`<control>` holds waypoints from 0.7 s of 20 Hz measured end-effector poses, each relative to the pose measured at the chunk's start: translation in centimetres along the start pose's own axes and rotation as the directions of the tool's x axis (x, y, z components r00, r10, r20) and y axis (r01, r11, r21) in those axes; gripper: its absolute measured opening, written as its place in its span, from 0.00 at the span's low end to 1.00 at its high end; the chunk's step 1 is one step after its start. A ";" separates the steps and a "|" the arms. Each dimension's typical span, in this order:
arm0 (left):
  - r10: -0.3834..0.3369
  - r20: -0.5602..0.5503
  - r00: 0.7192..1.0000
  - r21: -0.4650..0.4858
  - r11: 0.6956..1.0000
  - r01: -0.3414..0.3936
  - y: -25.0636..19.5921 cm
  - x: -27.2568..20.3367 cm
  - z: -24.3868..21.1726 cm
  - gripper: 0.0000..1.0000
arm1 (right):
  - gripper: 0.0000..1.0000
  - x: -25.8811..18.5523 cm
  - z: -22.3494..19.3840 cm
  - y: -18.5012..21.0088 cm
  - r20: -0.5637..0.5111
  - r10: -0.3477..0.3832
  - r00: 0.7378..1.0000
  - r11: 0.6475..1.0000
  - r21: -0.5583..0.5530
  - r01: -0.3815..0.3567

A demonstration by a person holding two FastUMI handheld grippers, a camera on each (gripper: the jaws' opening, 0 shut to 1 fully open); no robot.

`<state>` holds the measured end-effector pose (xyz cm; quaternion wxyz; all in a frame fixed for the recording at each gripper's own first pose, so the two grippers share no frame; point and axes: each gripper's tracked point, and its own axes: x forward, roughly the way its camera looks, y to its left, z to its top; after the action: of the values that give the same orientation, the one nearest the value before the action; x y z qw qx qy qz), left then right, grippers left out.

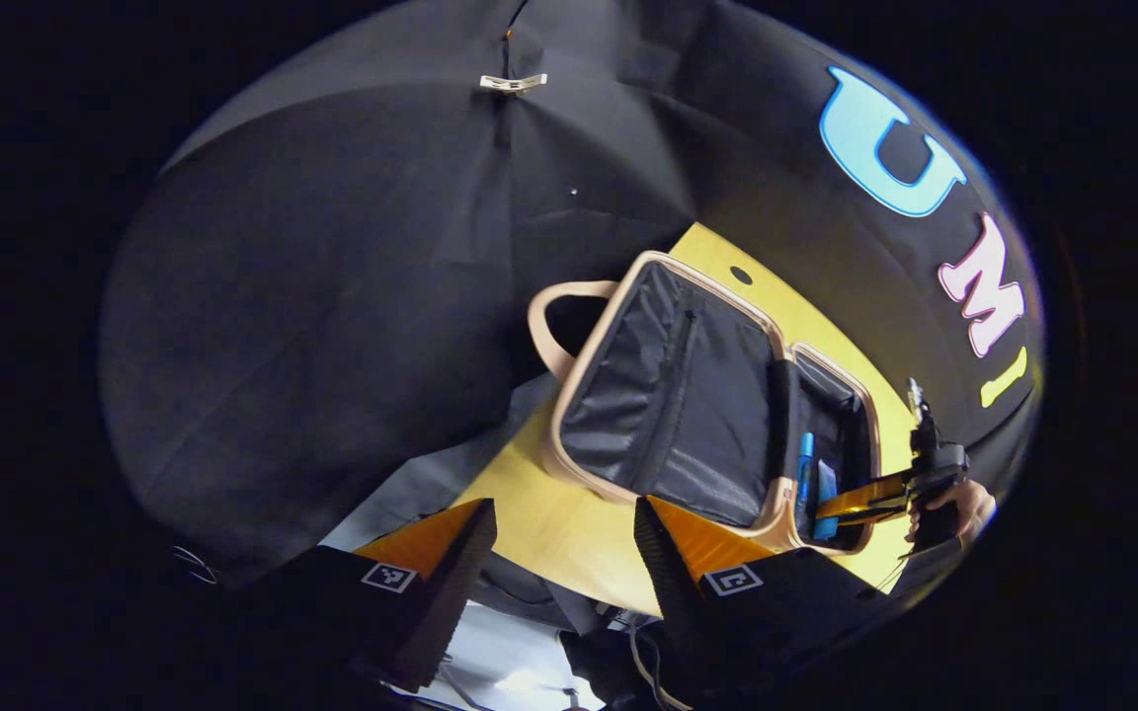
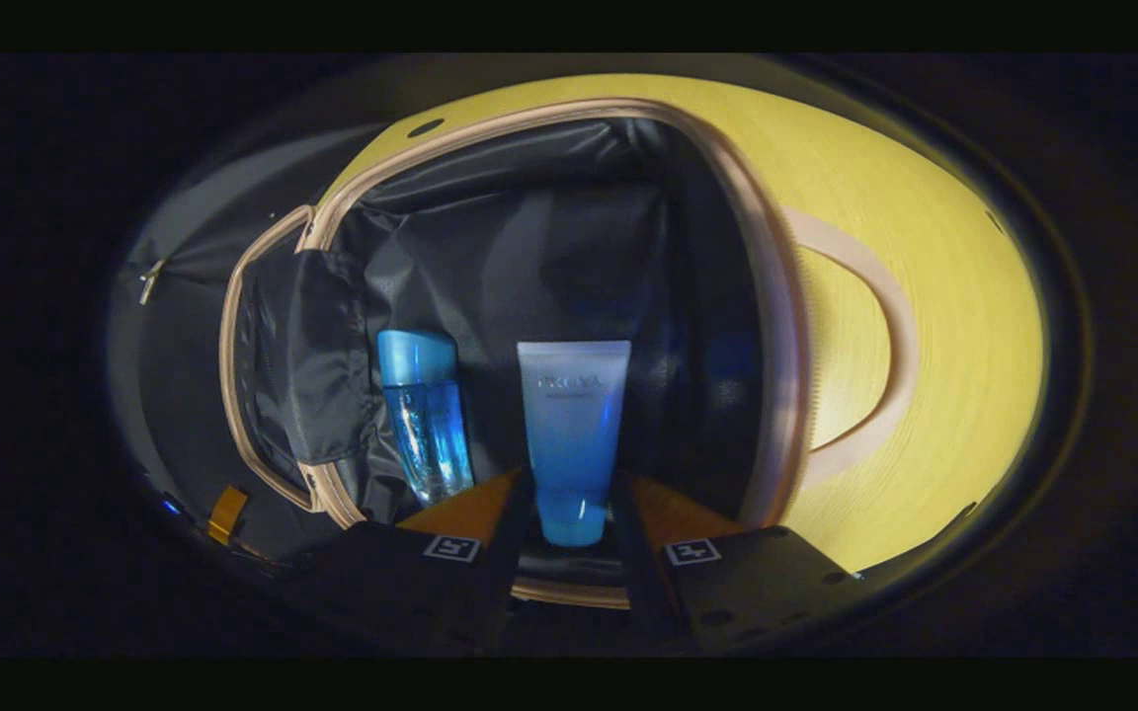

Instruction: First open the suitcase, pack the skin care products into it, and then close the suitcase.

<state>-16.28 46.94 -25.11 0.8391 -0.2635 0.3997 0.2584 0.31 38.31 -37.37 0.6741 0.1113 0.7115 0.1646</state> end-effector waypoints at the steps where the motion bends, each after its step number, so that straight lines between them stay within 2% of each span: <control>1: 0.014 -0.004 1.000 0.005 1.000 -0.014 0.7 0.8 0.7 0.90 | 0.65 -0.7 -0.3 0.7 0.005 0.020 1.000 1.000 -0.003 -0.020; 3: 0.051 -0.014 0.999 0.026 0.998 -0.051 1.7 2.4 2.1 0.90 | 0.89 -2.8 -0.2 2.2 0.066 0.075 0.995 0.997 -0.038 -0.073; 4: 0.065 -0.013 0.998 0.036 0.997 -0.064 2.3 3.1 3.2 0.90 | 0.92 -4.2 0.1 3.1 0.112 0.132 0.985 0.989 -0.077 -0.124; 5: 0.074 -0.012 0.997 0.040 0.997 -0.073 2.7 3.7 4.4 0.90 | 0.98 -5.7 0.4 3.9 0.168 0.196 0.966 0.976 -0.125 -0.176; 7: 0.082 -0.007 0.997 0.043 0.996 -0.082 2.7 5.2 7.2 0.90 | 0.98 -8.3 1.5 4.6 0.265 0.300 0.916 0.942 -0.234 -0.241; 8: 0.083 -0.007 0.997 0.046 0.996 -0.083 2.4 6.1 8.4 0.90 | 0.98 -9.7 1.5 4.5 0.280 0.330 0.902 0.929 -0.269 -0.256; 10: 0.093 -0.008 0.996 0.064 0.994 -0.092 2.0 8.5 10.7 0.90 | 0.97 -11.5 1.6 3.6 0.295 0.359 0.886 0.916 -0.291 -0.275; 12: 0.082 -0.036 0.996 0.056 0.995 -0.080 1.3 11.5 11.8 0.90 | 0.97 -12.7 1.6 2.1 0.327 0.359 0.874 0.918 -0.294 -0.267; 14: 0.144 -0.102 0.984 0.061 0.988 -0.139 2.4 14.0 11.7 0.90 | 0.98 -13.3 1.6 0.8 0.359 0.342 0.869 0.922 -0.304 -0.238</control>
<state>-3.88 59.44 -30.66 0.8029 -0.2254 0.4682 0.2923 2.70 34.13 -24.88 0.7823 0.1636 0.5048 0.3263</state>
